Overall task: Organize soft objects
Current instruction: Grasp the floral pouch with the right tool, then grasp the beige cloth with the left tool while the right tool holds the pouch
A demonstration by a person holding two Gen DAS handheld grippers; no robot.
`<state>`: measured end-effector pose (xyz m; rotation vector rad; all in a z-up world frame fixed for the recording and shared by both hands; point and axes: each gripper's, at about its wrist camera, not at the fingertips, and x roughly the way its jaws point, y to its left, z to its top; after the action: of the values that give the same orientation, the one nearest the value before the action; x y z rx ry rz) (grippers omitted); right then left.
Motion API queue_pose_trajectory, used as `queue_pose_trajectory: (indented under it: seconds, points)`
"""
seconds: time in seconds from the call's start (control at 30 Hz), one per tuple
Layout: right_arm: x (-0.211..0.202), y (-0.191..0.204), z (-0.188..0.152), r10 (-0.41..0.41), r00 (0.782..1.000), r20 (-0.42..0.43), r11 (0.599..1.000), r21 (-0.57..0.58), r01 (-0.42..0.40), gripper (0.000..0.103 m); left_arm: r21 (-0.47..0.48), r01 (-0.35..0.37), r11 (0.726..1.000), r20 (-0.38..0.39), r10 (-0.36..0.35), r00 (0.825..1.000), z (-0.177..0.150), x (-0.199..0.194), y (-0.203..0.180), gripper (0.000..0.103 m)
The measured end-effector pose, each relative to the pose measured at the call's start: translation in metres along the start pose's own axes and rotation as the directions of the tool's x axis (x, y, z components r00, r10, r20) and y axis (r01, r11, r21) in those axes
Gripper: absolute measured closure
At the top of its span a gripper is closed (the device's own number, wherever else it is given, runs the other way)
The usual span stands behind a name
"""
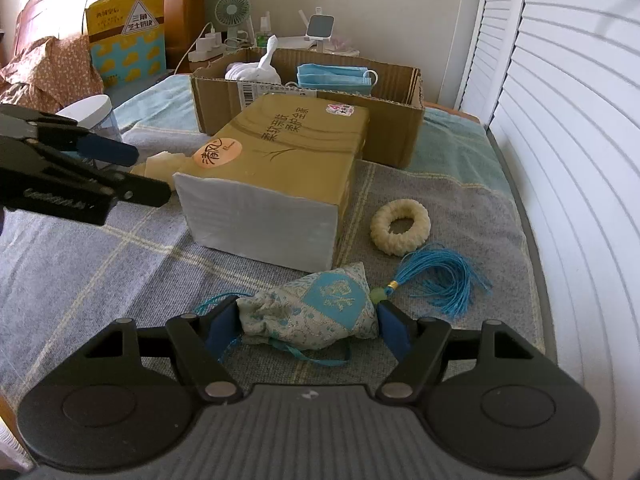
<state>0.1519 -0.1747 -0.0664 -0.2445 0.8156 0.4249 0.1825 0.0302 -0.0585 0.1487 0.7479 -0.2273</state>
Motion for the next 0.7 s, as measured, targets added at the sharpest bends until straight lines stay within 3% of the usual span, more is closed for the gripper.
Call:
queue_pose_trajectory:
  seconds: [0.1, 0.2, 0.3, 0.7]
  points:
    - [-0.001, 0.002, 0.000, -0.001, 1.000, 0.002, 1.000, -0.001, 0.001, 0.029, -0.001, -0.004, 1.000, -0.012, 0.004, 1.000, 0.001, 0.008, 0.003, 0.052]
    - [-0.002, 0.003, 0.000, -0.005, 1.000, 0.003, 1.000, -0.001, 0.005, 0.032, -0.011, 0.003, 1.000, -0.026, -0.003, 1.000, 0.000, 0.013, 0.007, 0.067]
    - [-0.003, 0.002, 0.000, -0.016, 1.000, 0.002, 1.000, 0.004, 0.016, 0.037, -0.025, 0.013, 1.000, -0.018, -0.013, 1.000, 0.000, 0.013, 0.009, 0.075]
    - [-0.032, -0.006, 0.000, -0.073, 0.996, 0.042, 0.997, 0.039, 0.071, 0.040, 0.001, 0.077, 0.997, -0.013, -0.077, 0.997, 0.003, -0.015, 0.004, 0.080]
